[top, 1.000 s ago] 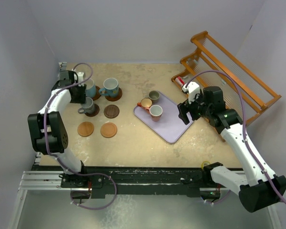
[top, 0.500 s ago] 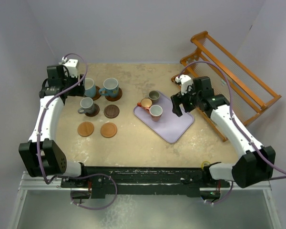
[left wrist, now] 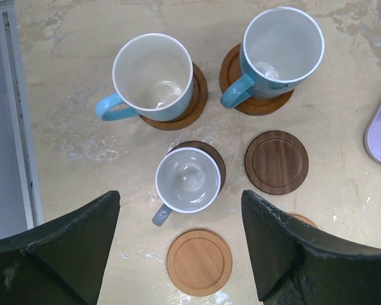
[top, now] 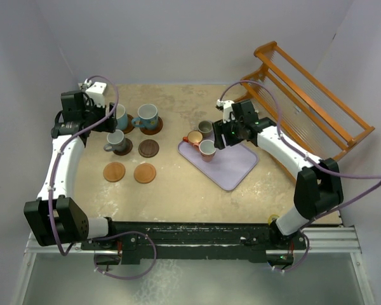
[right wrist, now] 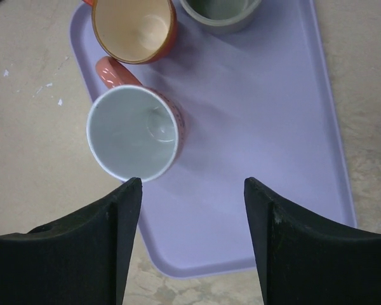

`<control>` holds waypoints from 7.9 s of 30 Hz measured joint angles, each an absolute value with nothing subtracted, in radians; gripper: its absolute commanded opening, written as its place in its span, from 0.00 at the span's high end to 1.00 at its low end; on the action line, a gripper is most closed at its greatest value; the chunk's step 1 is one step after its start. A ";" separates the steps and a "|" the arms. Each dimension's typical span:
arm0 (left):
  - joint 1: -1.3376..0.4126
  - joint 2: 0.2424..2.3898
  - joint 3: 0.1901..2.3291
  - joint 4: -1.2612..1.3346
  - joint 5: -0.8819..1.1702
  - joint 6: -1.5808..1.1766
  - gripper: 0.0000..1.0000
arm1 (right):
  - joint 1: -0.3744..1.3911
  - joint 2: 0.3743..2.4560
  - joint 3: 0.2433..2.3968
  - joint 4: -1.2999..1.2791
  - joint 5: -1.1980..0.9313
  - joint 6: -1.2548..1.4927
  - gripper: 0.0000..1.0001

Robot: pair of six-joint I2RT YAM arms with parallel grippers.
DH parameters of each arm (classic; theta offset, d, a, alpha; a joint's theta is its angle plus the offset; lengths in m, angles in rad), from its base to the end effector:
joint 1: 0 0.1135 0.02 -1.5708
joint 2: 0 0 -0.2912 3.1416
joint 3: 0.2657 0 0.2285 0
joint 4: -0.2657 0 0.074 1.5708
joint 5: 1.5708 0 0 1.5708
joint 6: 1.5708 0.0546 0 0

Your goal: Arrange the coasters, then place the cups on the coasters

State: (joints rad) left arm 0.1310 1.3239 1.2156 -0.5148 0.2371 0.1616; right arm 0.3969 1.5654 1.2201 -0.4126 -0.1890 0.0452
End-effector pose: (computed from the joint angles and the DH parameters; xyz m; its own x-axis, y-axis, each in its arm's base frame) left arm 0.2770 0.0236 0.3575 -0.5610 0.0838 -0.8235 0.1544 0.9880 -0.0046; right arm 0.3086 0.1405 0.2988 -0.6562 -0.2269 -0.7197 -0.4763 0.8642 0.1618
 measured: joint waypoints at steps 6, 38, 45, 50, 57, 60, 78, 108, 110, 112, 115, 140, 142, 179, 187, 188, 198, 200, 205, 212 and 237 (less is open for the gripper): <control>0.131 1.316 1.205 -0.506 0.253 0.168 0.25 | 0.456 1.652 1.272 -0.401 -0.118 0.092 0.53; 0.088 1.272 1.148 -0.448 0.298 0.169 0.25 | 0.500 1.790 1.421 -0.531 -0.074 -0.081 0.99; 0.058 1.266 1.134 -0.441 0.300 0.169 0.25 | 0.500 1.791 1.421 -0.589 -0.109 -0.257 0.98; 0.043 1.258 1.130 -0.441 0.300 0.168 0.25 | 0.500 1.792 1.419 -0.606 -0.143 -0.372 0.92; 0.038 1.216 1.099 -0.434 0.299 0.168 0.25 | 0.500 1.795 1.414 -0.631 -0.201 -0.473 0.80; 0.038 1.213 1.097 -0.434 0.299 0.169 0.25 | 0.500 1.795 1.414 -0.633 -0.204 -0.495 0.73; 0.038 1.183 1.081 -0.434 0.296 0.180 0.25 | 0.492 1.682 1.370 -0.653 -0.088 -0.296 0.59; -0.043 1.195 1.081 -0.419 0.266 0.194 0.25 | 0.485 1.771 1.350 -0.623 -0.043 -0.028 0.99; -0.077 1.209 1.084 -0.413 0.257 0.194 0.25 | 0.485 1.769 1.356 -0.623 -0.039 -0.028 1.00; -0.103 1.227 1.097 -0.415 0.257 0.189 0.23 | 0.485 1.763 1.369 -0.623 -0.035 -0.025 1.00; -0.133 1.263 1.145 -0.428 0.257 0.169 0.22 | 0.485 1.733 1.411 -0.623 -0.034 -0.015 1.00; -0.558 1.425 1.525 -0.452 0.090 0.017 0.23 | 0.526 1.589 1.670 -0.550 0.078 0.096 1.00; -0.575 1.450 1.553 -0.450 0.089 -0.019 0.23 | 0.537 1.590 1.670 -0.545 0.107 0.104 1.00; -0.635 1.618 1.652 -0.441 -0.031 -0.271 0.57 | 0.710 1.619 1.723 -0.522 0.353 0.183 1.00; -0.636 1.620 1.651 -0.445 -0.033 -0.272 0.72 | 0.729 1.619 1.735 -0.519 0.355 0.189 1.00; -0.636 1.620 1.651 -0.449 -0.033 -0.270 0.78 | 0.729 1.619 1.735 -0.518 0.354 0.189 1.00; -0.640 1.621 1.641 -0.498 -0.051 -0.266 0.97 | 0.728 1.619 1.742 -0.506 0.271 0.189 1.00; -0.640 1.621 1.640 -0.500 -0.051 -0.266 0.97 | 0.726 1.619 1.742 -0.511 0.255 0.189 1.00; -0.640 1.611 1.620 -0.502 -0.058 -0.265 0.97 | 0.721 1.621 1.742 -0.520 0.221 0.189 0.76; -0.634 1.578 1.574 -0.489 -0.076 -0.243 0.97 | 0.725 1.615 1.742 -0.515 0.151 0.187 0.58; -0.466 1.413 1.381 -0.490 -0.152 -0.127 0.97 | 0.645 1.377 1.480 -0.490 -0.009 -0.044 0.19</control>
State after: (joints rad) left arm -0.4660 1.4128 1.3811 -0.4896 -0.1520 -0.1272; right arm 0.6445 1.3769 1.4803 -0.4900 -0.0086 -0.0444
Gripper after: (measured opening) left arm 0.094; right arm 0.786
